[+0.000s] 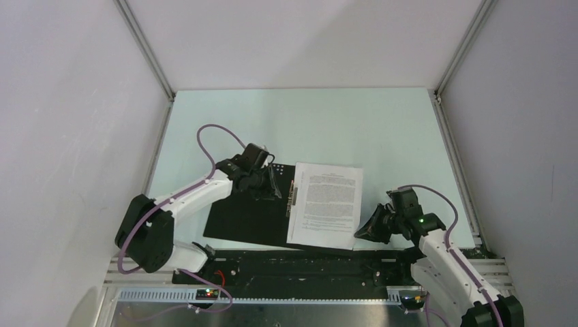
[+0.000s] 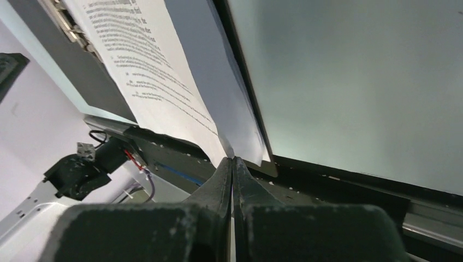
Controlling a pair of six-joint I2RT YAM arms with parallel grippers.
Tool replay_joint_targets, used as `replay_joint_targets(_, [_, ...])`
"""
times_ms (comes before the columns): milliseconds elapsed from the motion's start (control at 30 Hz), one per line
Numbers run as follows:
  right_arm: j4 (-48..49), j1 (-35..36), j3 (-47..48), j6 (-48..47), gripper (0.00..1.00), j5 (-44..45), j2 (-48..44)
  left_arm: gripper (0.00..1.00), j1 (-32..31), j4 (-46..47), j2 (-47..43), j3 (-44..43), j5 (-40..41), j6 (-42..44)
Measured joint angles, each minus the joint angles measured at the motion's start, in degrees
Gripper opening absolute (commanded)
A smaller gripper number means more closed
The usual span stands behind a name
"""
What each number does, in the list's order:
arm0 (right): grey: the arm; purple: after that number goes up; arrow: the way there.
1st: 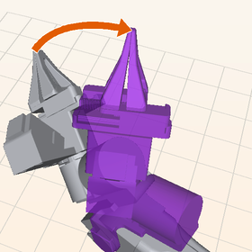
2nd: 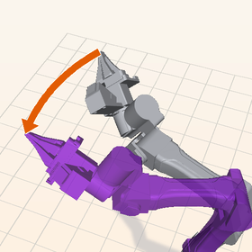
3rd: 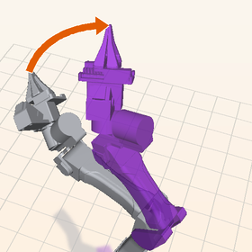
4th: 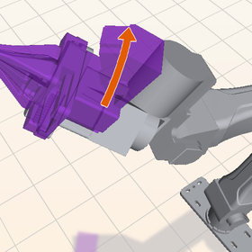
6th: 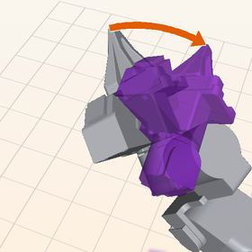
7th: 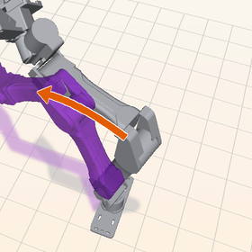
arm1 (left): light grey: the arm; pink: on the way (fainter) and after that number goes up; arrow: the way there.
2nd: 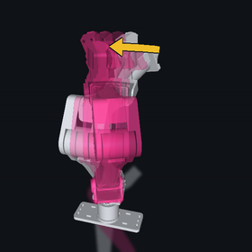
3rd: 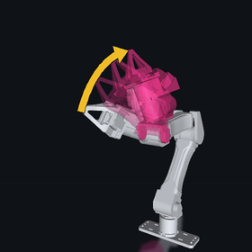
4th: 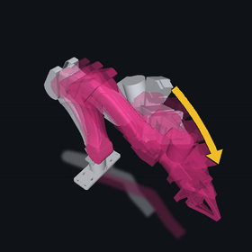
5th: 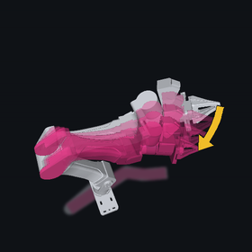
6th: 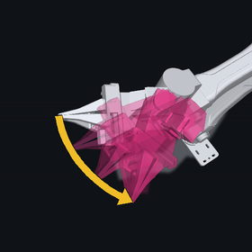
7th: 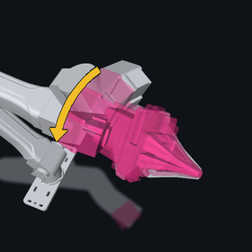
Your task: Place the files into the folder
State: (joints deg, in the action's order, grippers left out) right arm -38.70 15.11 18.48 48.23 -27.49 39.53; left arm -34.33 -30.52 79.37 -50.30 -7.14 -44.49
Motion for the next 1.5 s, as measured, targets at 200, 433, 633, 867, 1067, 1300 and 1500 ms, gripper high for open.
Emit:
replay_joint_targets(200, [-0.39,2.89,1.57,-3.17,0.0,0.17,6.01,0.33,0.0,0.57,1.68,0.0,-0.13,0.0])
replay_joint_targets(433, [1.62,5.97,3.72,-2.91,0.0,2.03,8.79,0.33,0.0,0.96,2.38,0.0,-0.35,0.0])
replay_joint_targets(633, [2.36,6.21,3.74,0.0,0.0,5.81,6.73,0.33,0.0,1.62,2.4,0.0,-0.5,0.02])
replay_joint_targets(867, [1.46,6.16,3.74,2.73,0.0,9.57,1.86,0.33,0.0,1.92,2.62,0.15,-0.52,0.02])
replay_joint_targets(1067, [1.75,9.42,3.74,4.7,0.0,11.06,2.73,0.33,0.0,2.14,3.13,0.72,-0.52,0.02])
replay_joint_targets(1300, [3.72,13.6,3.74,5.77,0.0,11.8,6.4,0.33,0.0,2.21,3.13,0.81,-0.52,0.02])
replay_joint_targets(1500, [5.57,15.93,3.74,6.43,0.0,12.26,8.37,0.32,0.0,2.23,3.13,0.9,-0.52,0.0])
